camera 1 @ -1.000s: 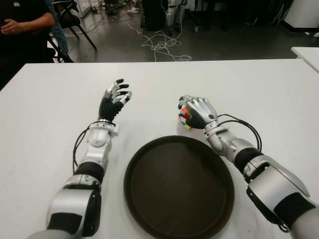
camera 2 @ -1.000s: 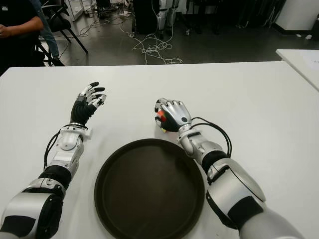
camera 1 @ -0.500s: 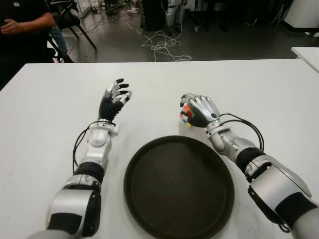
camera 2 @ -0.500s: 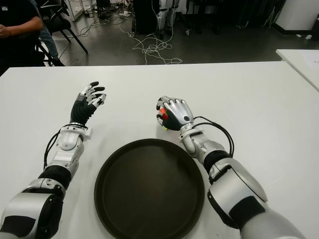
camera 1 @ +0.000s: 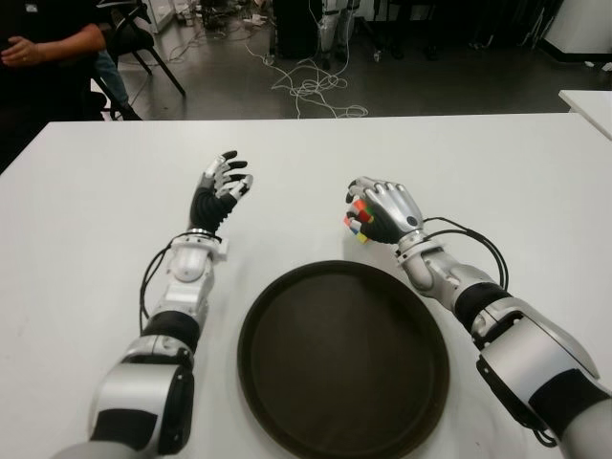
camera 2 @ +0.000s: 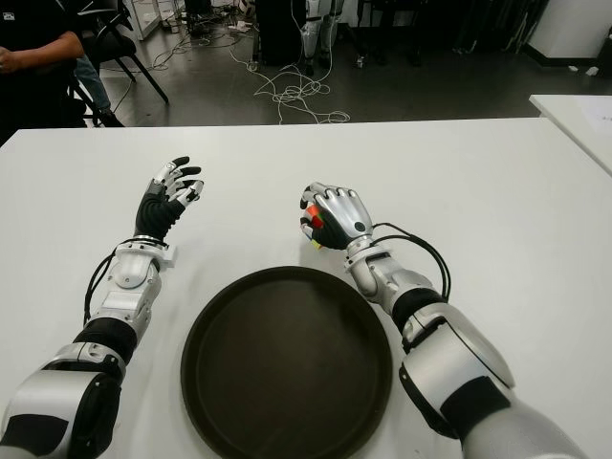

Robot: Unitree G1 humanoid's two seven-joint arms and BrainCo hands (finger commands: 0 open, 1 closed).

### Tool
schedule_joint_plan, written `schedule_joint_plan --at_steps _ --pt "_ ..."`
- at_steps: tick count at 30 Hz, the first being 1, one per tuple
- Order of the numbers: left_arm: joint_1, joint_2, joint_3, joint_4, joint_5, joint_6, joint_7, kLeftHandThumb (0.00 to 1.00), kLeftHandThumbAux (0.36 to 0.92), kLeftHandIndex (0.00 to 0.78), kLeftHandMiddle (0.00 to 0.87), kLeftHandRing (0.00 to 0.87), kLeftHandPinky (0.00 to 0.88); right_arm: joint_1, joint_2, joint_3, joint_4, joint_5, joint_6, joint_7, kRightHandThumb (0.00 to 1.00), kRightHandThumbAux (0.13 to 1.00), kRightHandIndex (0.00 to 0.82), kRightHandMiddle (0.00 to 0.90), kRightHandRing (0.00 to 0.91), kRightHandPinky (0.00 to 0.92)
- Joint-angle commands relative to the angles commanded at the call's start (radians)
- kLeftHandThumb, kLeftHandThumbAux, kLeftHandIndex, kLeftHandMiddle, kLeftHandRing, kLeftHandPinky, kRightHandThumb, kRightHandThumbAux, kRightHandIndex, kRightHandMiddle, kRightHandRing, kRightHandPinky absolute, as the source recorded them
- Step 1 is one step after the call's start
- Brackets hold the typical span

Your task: Pick up the Rubik's Cube and put it in the plate

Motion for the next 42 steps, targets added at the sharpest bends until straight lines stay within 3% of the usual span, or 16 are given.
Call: schedule_joint_plan --at_steps 29,35,42 --pt "-0.006 0.003 -0.003 0.01 0.005 -0.001 0.002 0.104 0.602 0.168 0.25 0.275 0.321 -0.011 -0.009 -0.046 -0.002 0.008 -0.052 -0.011 0.688 0.731 0.433 0.673 0.676 0.662" --pt "-0.014 0.003 0.001 0.022 0.0 0.003 -0.002 0.108 0.618 0.171 0.253 0.276 0.316 -0.035 -0.026 -0.067 -0.042 0.018 -0.124 -0.023 0.687 0.731 0.432 0.674 0.681 0.672" --pt "-0.017 0.004 0.004 0.028 -0.004 0.001 -0.006 0.105 0.593 0.168 0.247 0.275 0.319 -0.048 -0.035 -0.063 -0.075 0.003 -0.18 -0.089 0.685 0.732 0.432 0.679 0.689 0.683"
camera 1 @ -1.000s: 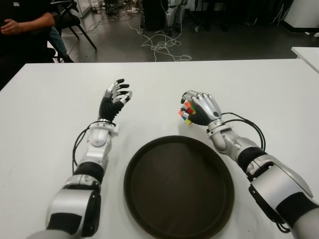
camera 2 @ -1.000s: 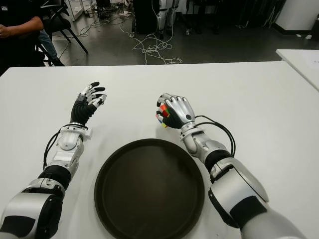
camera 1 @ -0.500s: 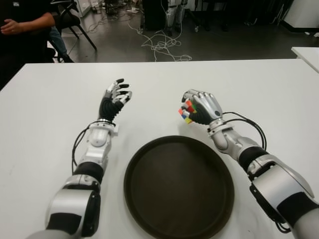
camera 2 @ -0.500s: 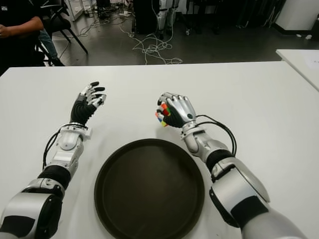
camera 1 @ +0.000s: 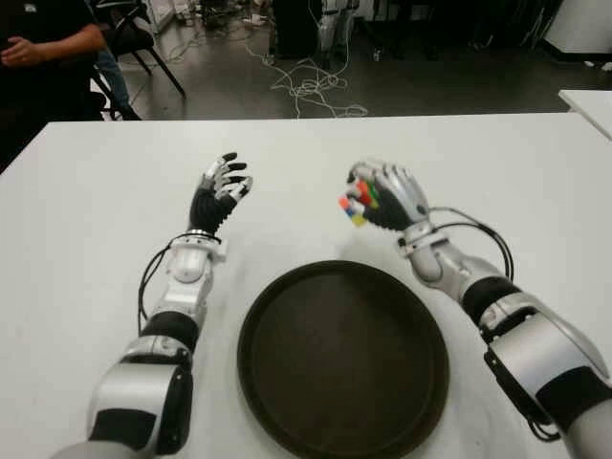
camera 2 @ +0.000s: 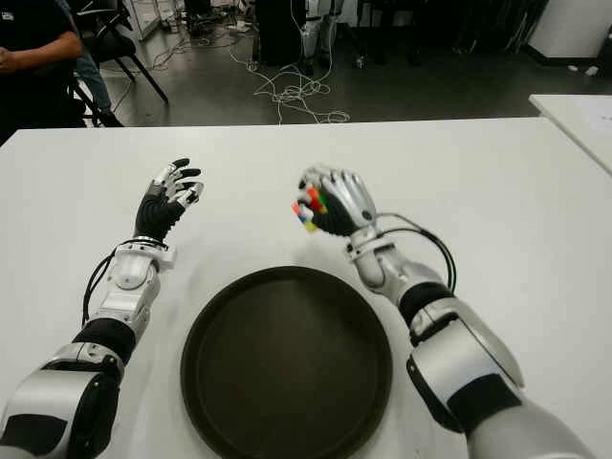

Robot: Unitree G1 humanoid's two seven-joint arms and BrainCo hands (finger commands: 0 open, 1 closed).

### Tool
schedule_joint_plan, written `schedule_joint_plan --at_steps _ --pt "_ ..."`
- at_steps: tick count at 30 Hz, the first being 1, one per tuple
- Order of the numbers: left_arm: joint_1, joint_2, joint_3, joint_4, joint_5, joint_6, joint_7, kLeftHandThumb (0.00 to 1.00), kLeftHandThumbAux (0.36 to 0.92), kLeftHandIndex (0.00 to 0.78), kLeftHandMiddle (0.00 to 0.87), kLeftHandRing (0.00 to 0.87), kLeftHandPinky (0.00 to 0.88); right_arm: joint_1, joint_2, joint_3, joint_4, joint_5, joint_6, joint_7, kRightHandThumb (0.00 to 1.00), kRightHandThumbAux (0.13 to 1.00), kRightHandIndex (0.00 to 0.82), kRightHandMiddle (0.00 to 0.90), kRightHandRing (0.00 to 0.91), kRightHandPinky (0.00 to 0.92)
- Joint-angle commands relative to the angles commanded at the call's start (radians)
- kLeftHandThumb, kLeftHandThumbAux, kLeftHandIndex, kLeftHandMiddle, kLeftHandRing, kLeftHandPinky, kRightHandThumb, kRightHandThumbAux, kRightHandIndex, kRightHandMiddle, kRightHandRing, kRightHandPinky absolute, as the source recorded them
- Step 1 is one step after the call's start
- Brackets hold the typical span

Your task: Pick up the Rubik's Cube and put it in the plate

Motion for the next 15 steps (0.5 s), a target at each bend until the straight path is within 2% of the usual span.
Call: schedule_joint_plan --at_steps 7,15 --pt "-0.003 0.004 0.0 0.005 0.0 -0.001 0.001 0.117 0.592 0.179 0.261 0.287 0.317 -0.011 -0.011 0.022 -0.019 -0.034 -0.023 -0.106 0.684 0.733 0.432 0.683 0.694 0.69" --pt "-0.006 0.006 -0.001 0.011 0.0 0.002 -0.002 0.116 0.585 0.176 0.253 0.28 0.311 -0.023 -0.03 0.022 -0.049 -0.041 -0.06 -0.146 0.682 0.735 0.43 0.671 0.684 0.683"
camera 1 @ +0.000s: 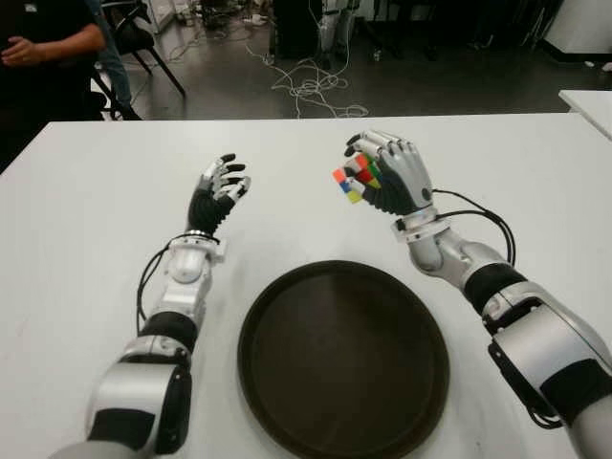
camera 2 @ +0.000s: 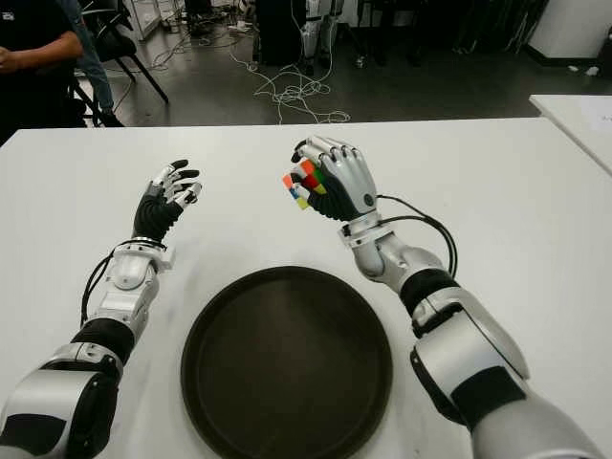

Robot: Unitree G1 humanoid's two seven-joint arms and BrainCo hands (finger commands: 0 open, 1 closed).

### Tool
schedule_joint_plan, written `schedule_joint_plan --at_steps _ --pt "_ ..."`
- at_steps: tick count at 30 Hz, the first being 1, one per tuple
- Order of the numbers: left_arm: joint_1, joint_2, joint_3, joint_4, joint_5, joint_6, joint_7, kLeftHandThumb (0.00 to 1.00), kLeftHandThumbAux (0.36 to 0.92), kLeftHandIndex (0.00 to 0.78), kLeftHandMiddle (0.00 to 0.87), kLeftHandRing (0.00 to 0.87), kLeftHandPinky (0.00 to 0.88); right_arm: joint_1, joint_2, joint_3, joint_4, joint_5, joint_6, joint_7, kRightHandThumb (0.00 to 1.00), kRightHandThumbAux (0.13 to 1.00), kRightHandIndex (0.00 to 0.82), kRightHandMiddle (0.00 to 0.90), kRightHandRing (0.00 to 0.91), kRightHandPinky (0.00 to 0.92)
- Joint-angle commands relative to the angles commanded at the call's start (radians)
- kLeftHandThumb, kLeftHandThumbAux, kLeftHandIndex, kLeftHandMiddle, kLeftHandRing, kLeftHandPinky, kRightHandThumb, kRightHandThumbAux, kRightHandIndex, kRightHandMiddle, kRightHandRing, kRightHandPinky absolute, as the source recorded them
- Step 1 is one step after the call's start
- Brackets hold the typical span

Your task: Pick up the Rubik's Cube and put it in the plate

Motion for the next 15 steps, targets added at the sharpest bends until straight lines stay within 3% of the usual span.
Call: schedule_joint_plan --at_steps 15 --pt "-0.003 0.004 0.001 0.006 0.0 -0.004 -0.011 0.1 0.602 0.183 0.255 0.276 0.297 0.011 -0.036 -0.027 -0.106 0.014 -0.053 -0.006 0.686 0.732 0.429 0.679 0.691 0.684"
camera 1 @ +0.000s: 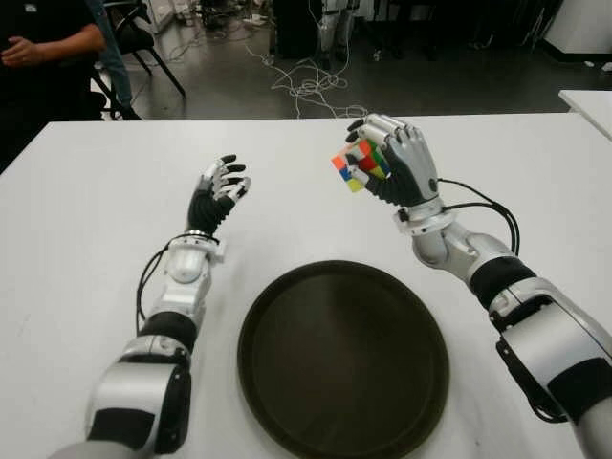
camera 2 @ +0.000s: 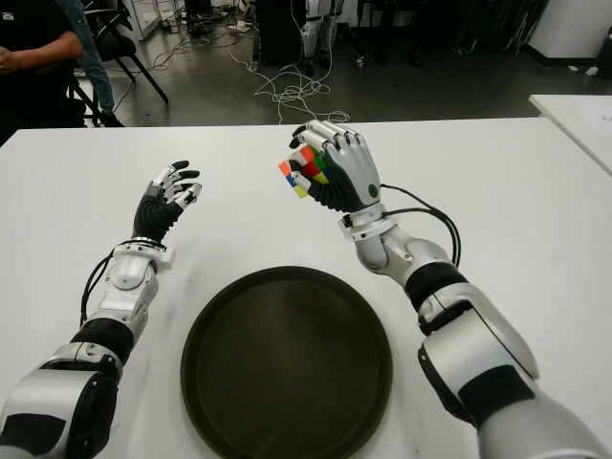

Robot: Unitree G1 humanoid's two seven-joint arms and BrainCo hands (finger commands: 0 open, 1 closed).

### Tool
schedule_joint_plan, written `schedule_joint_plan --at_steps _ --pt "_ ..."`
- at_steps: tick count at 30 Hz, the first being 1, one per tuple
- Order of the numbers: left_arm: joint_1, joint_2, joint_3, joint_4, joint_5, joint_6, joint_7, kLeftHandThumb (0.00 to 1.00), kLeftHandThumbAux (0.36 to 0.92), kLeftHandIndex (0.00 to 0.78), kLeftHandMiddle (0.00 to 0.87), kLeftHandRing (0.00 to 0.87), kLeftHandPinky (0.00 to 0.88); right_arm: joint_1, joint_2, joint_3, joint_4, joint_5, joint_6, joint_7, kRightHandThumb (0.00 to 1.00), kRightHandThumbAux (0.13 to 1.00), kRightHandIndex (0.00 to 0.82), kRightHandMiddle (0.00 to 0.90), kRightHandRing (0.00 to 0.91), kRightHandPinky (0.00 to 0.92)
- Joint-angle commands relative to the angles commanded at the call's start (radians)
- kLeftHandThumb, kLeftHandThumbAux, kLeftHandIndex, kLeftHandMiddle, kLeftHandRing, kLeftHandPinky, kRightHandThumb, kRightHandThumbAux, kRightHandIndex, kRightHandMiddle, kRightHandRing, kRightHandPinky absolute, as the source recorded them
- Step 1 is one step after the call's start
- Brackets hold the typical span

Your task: Pick up the Rubik's Cube and put it in the plate

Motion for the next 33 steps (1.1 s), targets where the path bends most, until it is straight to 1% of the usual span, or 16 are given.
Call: schedule_joint_plan --at_steps 4,10,13,17,19,21,24,27,32,33 --pt "-0.001 -0.001 0.001 0.001 -0.001 -0.002 0.001 0.105 0.603 0.176 0.256 0.277 0.305 0.013 -0.014 -0.014 -0.044 0.004 -0.026 -0.002 0.687 0.732 0.429 0.683 0.695 0.694" --pt "-0.001 -0.003 0.004 0.003 -0.004 -0.003 0.002 0.105 0.61 0.181 0.254 0.276 0.304 0.069 -0.03 -0.048 -0.136 0.035 -0.054 0.071 0.687 0.732 0.429 0.687 0.698 0.699" --pt "-0.004 -0.002 0.005 0.007 -0.004 -0.002 0.001 0.1 0.593 0.174 0.251 0.274 0.308 0.127 -0.021 -0.06 -0.215 0.083 -0.086 0.165 0.686 0.732 0.43 0.696 0.704 0.7" --pt "-0.005 -0.001 0.004 0.009 -0.002 -0.003 0.002 0.1 0.584 0.171 0.25 0.275 0.311 0.172 -0.011 -0.073 -0.244 0.14 -0.118 0.27 0.684 0.733 0.43 0.705 0.709 0.702" --pt "-0.004 0.0 0.003 0.008 -0.002 -0.003 0.0 0.1 0.583 0.172 0.249 0.275 0.314 0.221 -0.013 -0.07 -0.254 0.179 -0.152 0.347 0.683 0.733 0.431 0.708 0.711 0.704" --pt "-0.004 0.001 0.003 0.008 -0.001 -0.003 0.0 0.099 0.584 0.173 0.248 0.275 0.317 0.244 -0.013 -0.076 -0.266 0.2 -0.162 0.393 0.682 0.733 0.431 0.709 0.713 0.704" --pt "-0.002 0.002 0.002 0.006 0.001 -0.002 0.002 0.1 0.597 0.172 0.245 0.273 0.309 0.308 -0.027 -0.081 -0.334 0.244 -0.179 0.488 0.682 0.734 0.431 0.707 0.714 0.708" --pt "-0.002 0.003 0.003 0.006 -0.001 -0.001 0.002 0.102 0.608 0.169 0.248 0.271 0.302 0.341 -0.034 -0.091 -0.36 0.276 -0.186 0.558 0.681 0.735 0.43 0.707 0.718 0.718" --pt "-0.003 0.001 0.008 0.005 -0.009 0.007 -0.004 0.114 0.623 0.168 0.242 0.262 0.293 0.389 -0.036 -0.109 -0.391 0.333 -0.192 0.673 0.681 0.735 0.431 0.705 0.721 0.725" --pt "-0.003 0.0 0.009 0.005 -0.011 0.01 -0.007 0.117 0.625 0.168 0.241 0.261 0.292 0.405 -0.04 -0.113 -0.403 0.347 -0.198 0.697 0.681 0.736 0.431 0.704 0.721 0.726"
